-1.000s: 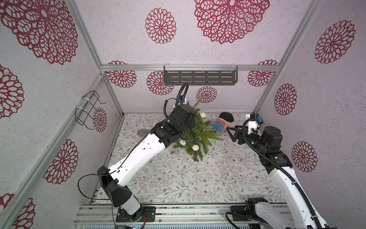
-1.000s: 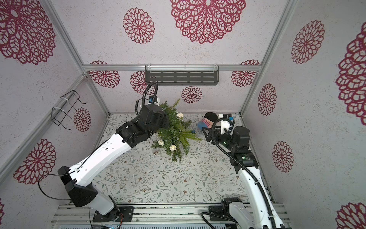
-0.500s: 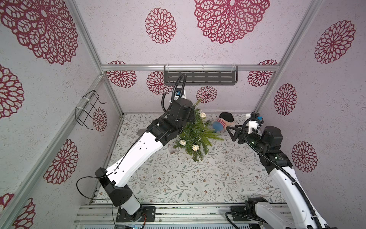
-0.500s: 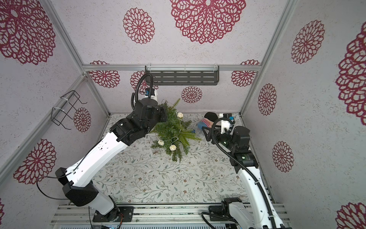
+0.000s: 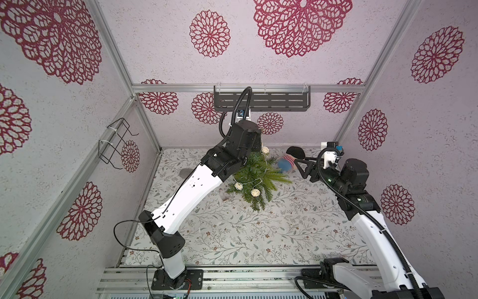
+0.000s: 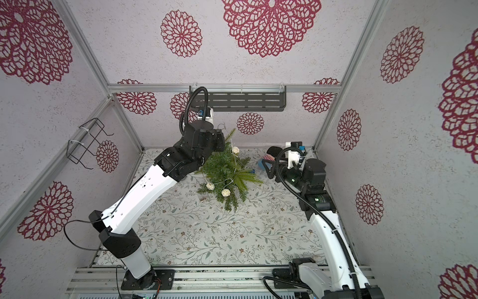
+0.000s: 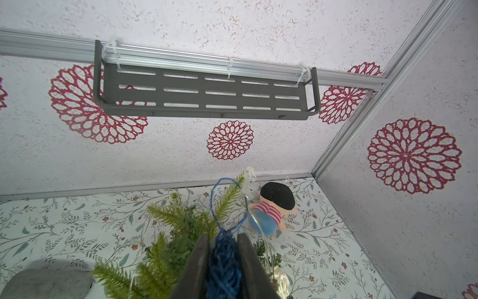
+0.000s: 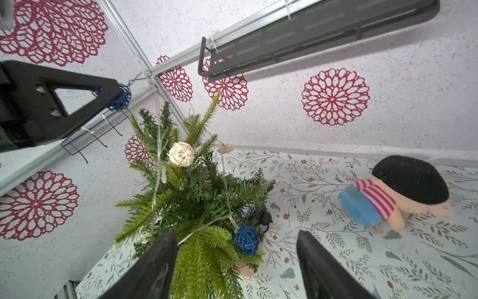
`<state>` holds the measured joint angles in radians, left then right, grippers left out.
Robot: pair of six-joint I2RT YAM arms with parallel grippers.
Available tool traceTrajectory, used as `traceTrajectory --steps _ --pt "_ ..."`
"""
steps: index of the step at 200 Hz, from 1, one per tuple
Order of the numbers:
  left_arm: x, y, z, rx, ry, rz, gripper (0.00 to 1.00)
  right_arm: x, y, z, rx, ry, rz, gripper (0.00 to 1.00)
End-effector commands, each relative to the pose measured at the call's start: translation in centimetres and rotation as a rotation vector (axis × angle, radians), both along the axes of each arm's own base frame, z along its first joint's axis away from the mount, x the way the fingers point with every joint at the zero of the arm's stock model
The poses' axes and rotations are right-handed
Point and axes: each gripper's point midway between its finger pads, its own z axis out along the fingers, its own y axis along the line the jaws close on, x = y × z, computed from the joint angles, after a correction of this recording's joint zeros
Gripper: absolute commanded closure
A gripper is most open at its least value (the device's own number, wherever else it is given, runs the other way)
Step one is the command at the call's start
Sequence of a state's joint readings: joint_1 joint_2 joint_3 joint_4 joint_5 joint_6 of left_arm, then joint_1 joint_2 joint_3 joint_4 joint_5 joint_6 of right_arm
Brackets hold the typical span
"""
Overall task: Remove string lights from the small christmas tree
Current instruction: Pick up the light string from the Christmas tree, then remove the light string from the Christmas tree.
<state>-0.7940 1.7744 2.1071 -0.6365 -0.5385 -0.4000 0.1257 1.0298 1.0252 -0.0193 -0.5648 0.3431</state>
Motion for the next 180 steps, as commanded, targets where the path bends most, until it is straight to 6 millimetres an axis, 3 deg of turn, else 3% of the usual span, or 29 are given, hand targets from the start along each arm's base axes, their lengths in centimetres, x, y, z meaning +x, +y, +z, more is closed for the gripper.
traceTrajectory --steps 1,98,119,180 --pt "0.0 -0.8 1.9 -0.017 -0.062 -0.016 0.78 -0.8 1.2 4.6 0.033 -0.121 0.072 0.23" --pt "0.6 -3.5 4.7 -0.091 -0.203 -0.117 0.79 1.7 6.0 9.0 0.060 -0.212 0.269 0.23" --pt "0.7 -3.7 4.7 -0.088 -0.212 -0.122 0.80 2.5 7.2 9.3 0.094 -0.201 0.331 0.31" --pt "0.6 -4.2 5.0 -0.093 -0.231 -0.142 0.80 3.6 10.6 10.1 0.125 -0.208 0.441 0.40"
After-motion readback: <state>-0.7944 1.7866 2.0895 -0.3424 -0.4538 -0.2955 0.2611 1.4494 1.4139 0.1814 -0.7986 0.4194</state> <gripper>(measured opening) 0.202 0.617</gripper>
